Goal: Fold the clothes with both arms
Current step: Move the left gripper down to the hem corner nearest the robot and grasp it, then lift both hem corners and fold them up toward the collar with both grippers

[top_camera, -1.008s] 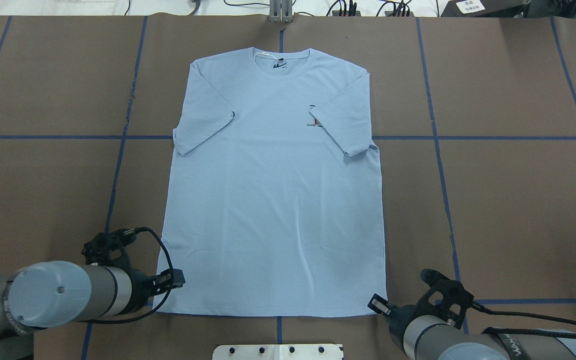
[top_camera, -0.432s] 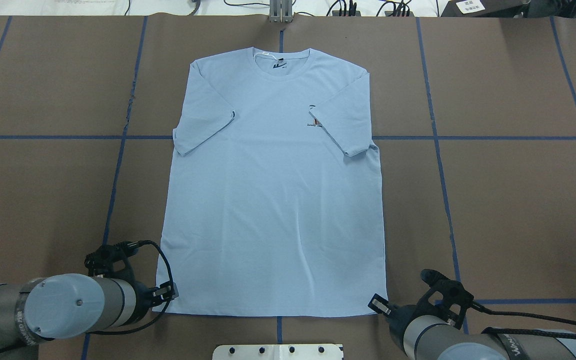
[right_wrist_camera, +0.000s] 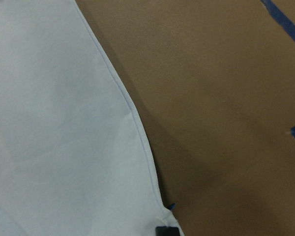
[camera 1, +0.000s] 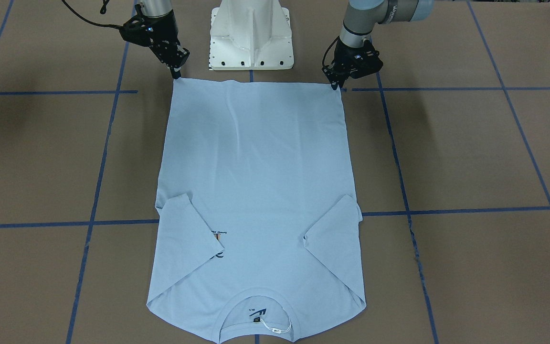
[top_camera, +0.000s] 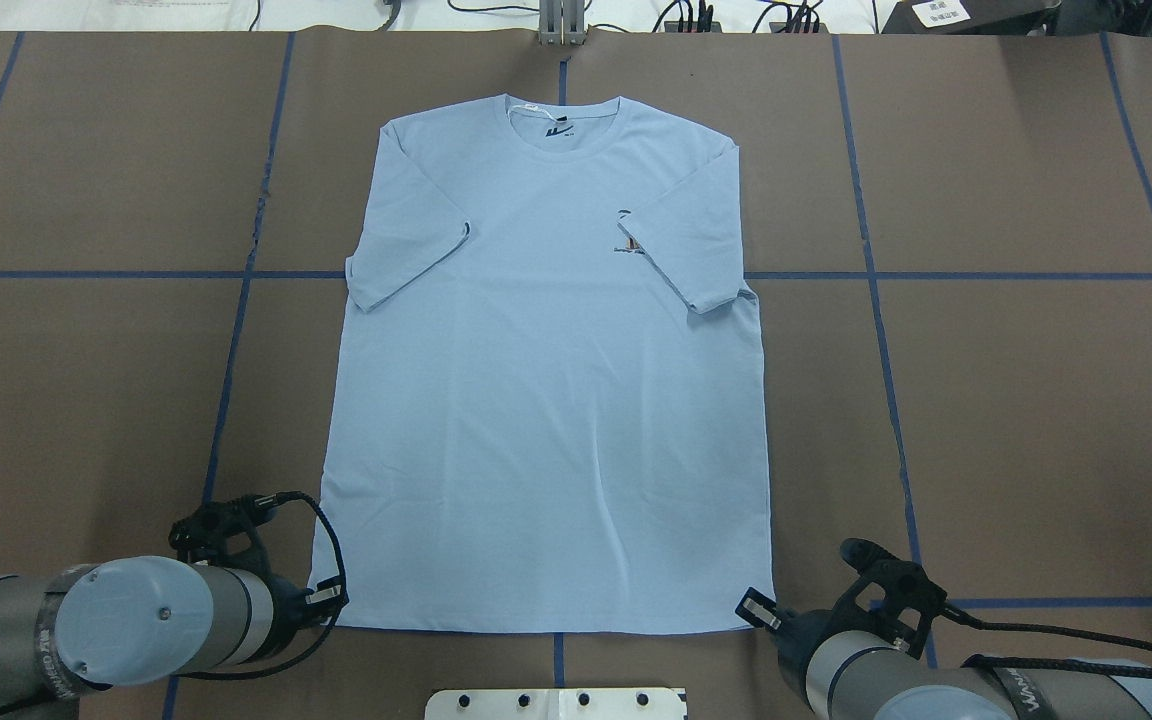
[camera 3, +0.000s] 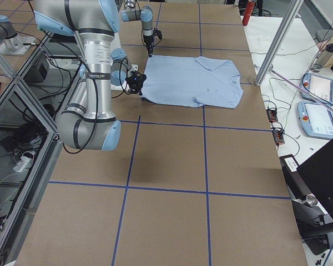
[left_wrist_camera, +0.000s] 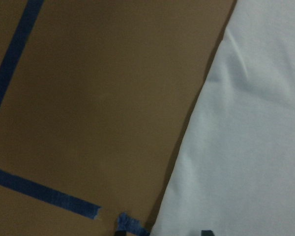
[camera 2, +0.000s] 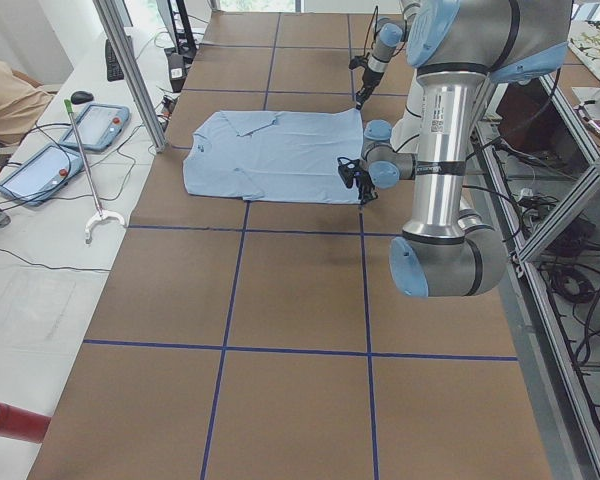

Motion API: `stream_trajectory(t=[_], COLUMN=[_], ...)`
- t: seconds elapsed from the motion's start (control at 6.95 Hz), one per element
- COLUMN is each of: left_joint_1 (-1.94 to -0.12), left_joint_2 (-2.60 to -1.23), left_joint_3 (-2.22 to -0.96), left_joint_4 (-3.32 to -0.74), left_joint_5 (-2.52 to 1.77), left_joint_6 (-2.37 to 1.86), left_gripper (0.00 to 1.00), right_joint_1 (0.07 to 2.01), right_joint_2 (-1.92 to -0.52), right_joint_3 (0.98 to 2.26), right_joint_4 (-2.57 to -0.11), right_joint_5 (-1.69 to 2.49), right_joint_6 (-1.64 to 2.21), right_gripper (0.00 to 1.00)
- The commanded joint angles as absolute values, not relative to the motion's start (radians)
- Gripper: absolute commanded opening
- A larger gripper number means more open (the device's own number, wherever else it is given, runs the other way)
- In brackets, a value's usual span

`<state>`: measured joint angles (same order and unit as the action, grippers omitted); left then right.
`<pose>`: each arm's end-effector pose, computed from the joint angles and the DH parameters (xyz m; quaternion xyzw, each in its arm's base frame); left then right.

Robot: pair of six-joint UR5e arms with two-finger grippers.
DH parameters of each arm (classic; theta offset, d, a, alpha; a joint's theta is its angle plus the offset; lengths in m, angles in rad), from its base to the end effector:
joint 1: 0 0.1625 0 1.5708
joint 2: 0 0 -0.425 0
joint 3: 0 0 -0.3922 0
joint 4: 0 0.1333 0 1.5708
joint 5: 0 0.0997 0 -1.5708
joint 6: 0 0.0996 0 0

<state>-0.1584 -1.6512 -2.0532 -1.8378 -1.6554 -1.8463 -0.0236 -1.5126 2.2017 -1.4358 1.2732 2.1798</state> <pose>0.4803 -0.2032 0.3703 -0.0622 0.3998 -0.1802 0.8966 -0.4687 -0.1515 0.3289 0.0059 -0.4187 0.3183 0.8505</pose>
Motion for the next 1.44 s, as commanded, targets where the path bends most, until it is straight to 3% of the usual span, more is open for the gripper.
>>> stream_trajectory(t=[0.0,0.43,0.58,0.72,0.86,1.01,1.3], left_joint_1=[-0.150,-0.131,-0.100,-0.101,-0.154,-0.282,-0.491], left_joint_2=[-1.654,-1.651,-1.648,-1.655,-1.663,-1.701,-1.886], left_joint_3=[-2.052,-2.135,-2.201,-2.312,-2.345,-2.317,-2.103], left_joint_4=[-1.836,-1.833,-1.815,-1.733,-1.657,-1.658,-1.658], left_joint_5=[-1.686,-1.726,-1.733,-1.803,-1.816,-1.812,-1.804], left_joint_6=[-1.850,-1.851,-1.852,-1.852,-1.818,-1.748,-1.585], left_gripper=[0.00,0.00,0.00,0.00,0.00,0.00,0.00], right_joint_1=[-0.023,-0.021,-0.056,-0.066,-0.017,0.047,0.347], right_joint_2=[-1.513,-1.561,-1.642,-1.678,-1.674,-1.646,-1.373], right_joint_3=[2.201,2.253,2.320,2.383,2.423,2.410,2.175], right_joint_4=[-1.436,-1.436,-1.434,-1.434,-1.434,-1.434,-1.439], right_joint_5=[1.273,1.279,1.310,1.319,1.321,1.325,1.462], right_joint_6=[2.180,2.180,2.180,2.178,2.166,2.125,1.869], right_gripper=[0.00,0.00,0.00,0.00,0.00,0.00,0.00])
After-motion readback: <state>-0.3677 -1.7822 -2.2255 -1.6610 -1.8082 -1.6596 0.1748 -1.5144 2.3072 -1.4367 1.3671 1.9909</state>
